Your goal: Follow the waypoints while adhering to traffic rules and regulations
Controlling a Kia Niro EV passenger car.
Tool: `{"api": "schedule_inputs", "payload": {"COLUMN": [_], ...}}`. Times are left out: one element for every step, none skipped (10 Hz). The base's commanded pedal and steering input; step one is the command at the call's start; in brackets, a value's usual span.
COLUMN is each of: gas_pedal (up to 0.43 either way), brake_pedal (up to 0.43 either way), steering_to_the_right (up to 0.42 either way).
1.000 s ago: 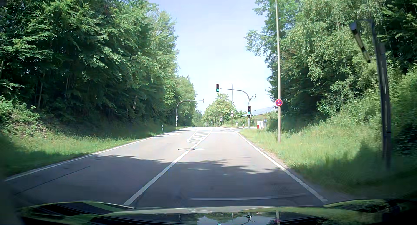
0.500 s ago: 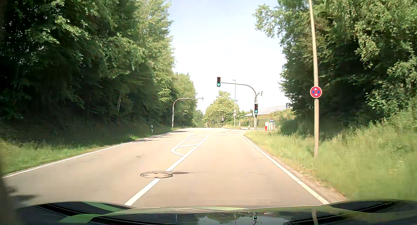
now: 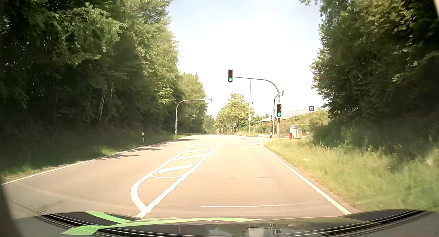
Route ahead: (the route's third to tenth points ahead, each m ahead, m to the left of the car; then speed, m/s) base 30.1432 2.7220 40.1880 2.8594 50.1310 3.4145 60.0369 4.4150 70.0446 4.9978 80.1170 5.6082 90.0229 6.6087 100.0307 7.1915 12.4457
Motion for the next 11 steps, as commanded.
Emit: {"api": "schedule_inputs", "payload": {"gas_pedal": [0.047, 0.047, 0.047, 0.047, 0.047, 0.047, 0.047, 0.047, 0.047, 0.047, 0.047], "brake_pedal": [0.0, 0.0, 0.0, 0.0, 0.0, 0.0, 0.0, 0.0, 0.0, 0.0, 0.0], "steering_to_the_right": [-0.002, -0.001, -0.001, -0.001, -0.001, -0.002, -0.003, -0.004, -0.004, -0.004, -0.005]}}
